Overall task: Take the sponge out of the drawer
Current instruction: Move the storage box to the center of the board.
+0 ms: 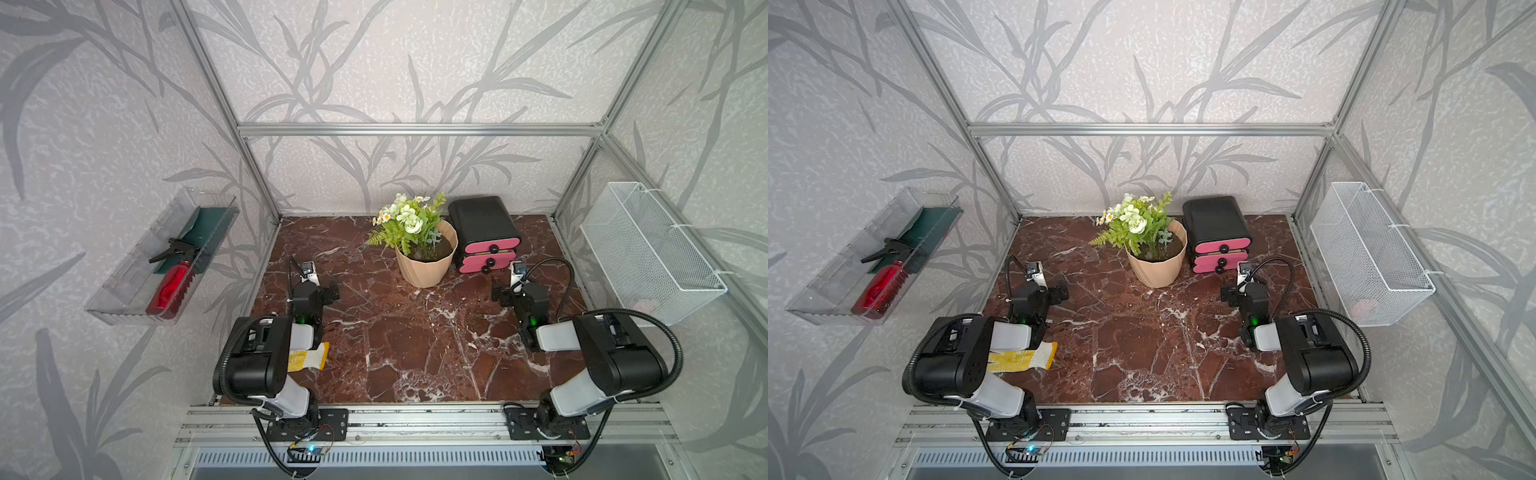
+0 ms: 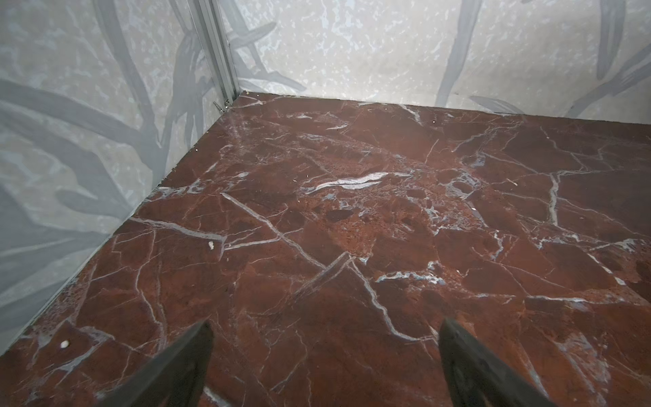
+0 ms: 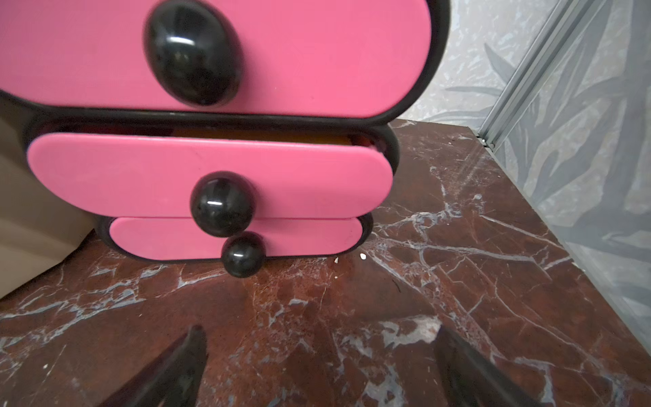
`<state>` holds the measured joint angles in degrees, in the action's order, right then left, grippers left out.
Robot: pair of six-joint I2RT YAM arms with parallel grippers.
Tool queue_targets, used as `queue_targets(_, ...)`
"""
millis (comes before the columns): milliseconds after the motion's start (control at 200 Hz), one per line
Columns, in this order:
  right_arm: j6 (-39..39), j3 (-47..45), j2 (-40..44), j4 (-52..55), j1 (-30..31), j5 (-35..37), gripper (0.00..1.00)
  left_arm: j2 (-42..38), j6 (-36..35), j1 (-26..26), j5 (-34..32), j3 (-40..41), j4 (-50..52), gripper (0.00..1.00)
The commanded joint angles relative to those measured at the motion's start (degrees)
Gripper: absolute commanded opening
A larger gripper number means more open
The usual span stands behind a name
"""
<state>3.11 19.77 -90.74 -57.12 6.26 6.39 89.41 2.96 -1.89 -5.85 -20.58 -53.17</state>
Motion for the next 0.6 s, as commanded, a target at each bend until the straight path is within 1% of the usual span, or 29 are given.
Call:
queue_targets(0,0.35,0.87,-0.13,-0.53,0.18,0.55,0.99,0.16,-1.29,0.08,0.57,-1.23,-0.27,0.99)
queue_targets(550,0.32,0.89,-0.19,-0.45,0.16,0.6,0.99,0.15,-1.29,0.13,0.57,-1.17,-0.35,0.99)
queue_targets(595,0.59,0.84,-0.14,-0.65,0.18,-0.26,0.99,-0.01,-1.5,0.14,1.15,-0.75,-0.99,0.99)
